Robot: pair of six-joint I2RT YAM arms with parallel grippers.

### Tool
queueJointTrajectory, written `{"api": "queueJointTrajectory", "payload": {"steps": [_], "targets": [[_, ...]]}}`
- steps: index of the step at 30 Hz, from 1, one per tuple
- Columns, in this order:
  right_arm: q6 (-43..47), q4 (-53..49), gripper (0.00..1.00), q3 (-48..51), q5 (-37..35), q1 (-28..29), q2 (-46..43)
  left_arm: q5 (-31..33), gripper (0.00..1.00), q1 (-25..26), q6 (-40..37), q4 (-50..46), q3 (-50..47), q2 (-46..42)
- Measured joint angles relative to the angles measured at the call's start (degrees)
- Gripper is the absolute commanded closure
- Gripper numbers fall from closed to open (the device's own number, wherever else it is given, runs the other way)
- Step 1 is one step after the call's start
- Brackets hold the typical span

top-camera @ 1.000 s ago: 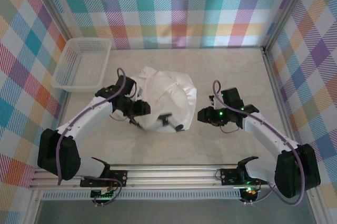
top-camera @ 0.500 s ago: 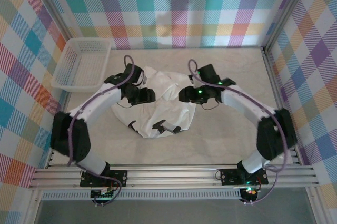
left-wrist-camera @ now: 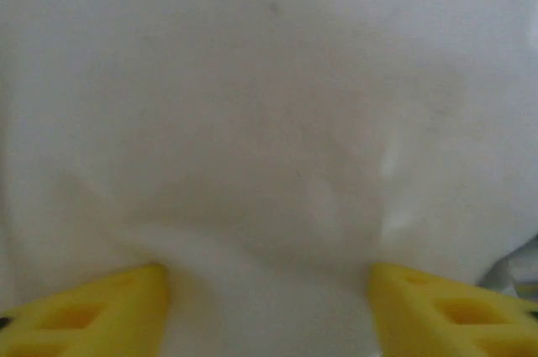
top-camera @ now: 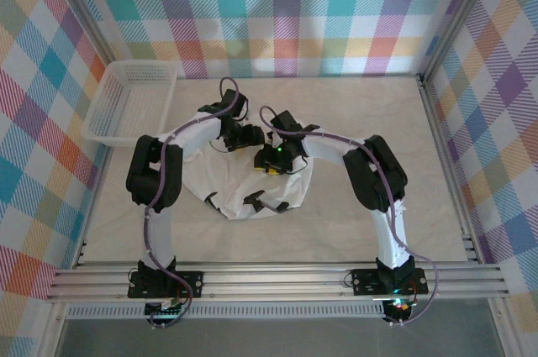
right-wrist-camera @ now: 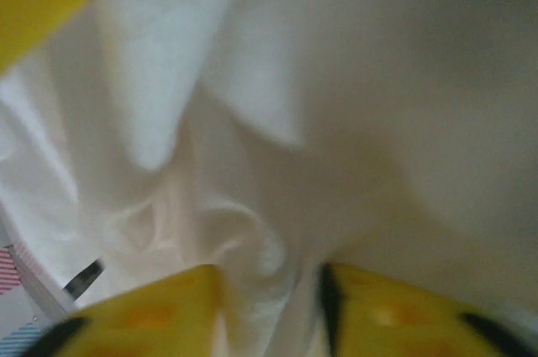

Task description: Fold the inside-out t-shirt

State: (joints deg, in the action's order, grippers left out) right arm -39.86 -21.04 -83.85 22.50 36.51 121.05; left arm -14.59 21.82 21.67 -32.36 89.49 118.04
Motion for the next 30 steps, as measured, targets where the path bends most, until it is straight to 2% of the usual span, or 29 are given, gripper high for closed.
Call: {"api": "queueJointTrajectory", "payload": {"steps": [1,2,6,9,13,15,16,18,19,22,25,30], "targets": [[-0.04,-0.20,1.00,0.17,-0.17,-0.09,0.17,-1.01,0.87,-0.33,0.04,0.02,0.52,1.22],[-0.04,-0.20,1.00,0.55,-0.39,-0.17,-0.17,-1.90,1.00,-0.72,0.04,0.04,0.72,2.08],[2.47,-0.07,1.00,5.70,-0.94,-0.22,-7.10,-4.90,1.00,-2.67,0.24,-0.26,0.79,2.34],[6.03,0.44,1.00,11.76,-0.22,-0.48,-17.00,-7.76,1.00,-4.44,0.33,-1.01,0.79,-0.13],[11.78,0.04,0.98,21.90,2.29,-0.46,-32.09,-8.52,1.00,-7.21,0.42,-2.01,0.79,-8.33],[13.92,0.13,0.92,26.82,2.84,-0.42,-36.81,-9.42,1.00,-8.11,0.42,-3.06,0.76,-13.00],[14.91,0.44,0.84,29.18,3.10,-0.42,-38.27,-10.40,1.00,-8.04,0.44,-3.54,0.26,-15.50],[16.24,-0.61,0.61,32.00,3.98,-0.35,-38.97,-11.28,1.00,-7.26,0.44,-3.19,-2.19,-19.17],[16.79,-2.29,0.56,33.20,4.46,-0.11,-38.93,-11.32,1.00,-7.04,0.44,-2.14,-4.15,-20.74],[17.46,-6.49,0.50,34.34,4.46,0.35,-38.73,-10.93,1.00,-6.64,0.94,0.83,-11.91,-23.32],[17.40,-6.34,0.45,32.96,1.44,0.63,-38.99,-10.60,1.00,-6.01,1.75,2.14,-19.71,-23.52],[18.14,2.10,0.37,27.50,-4.33,0.63,-35.93,-10.27,1.00,-3.91,2.99,1.99,-24.59,-24.06]]}}
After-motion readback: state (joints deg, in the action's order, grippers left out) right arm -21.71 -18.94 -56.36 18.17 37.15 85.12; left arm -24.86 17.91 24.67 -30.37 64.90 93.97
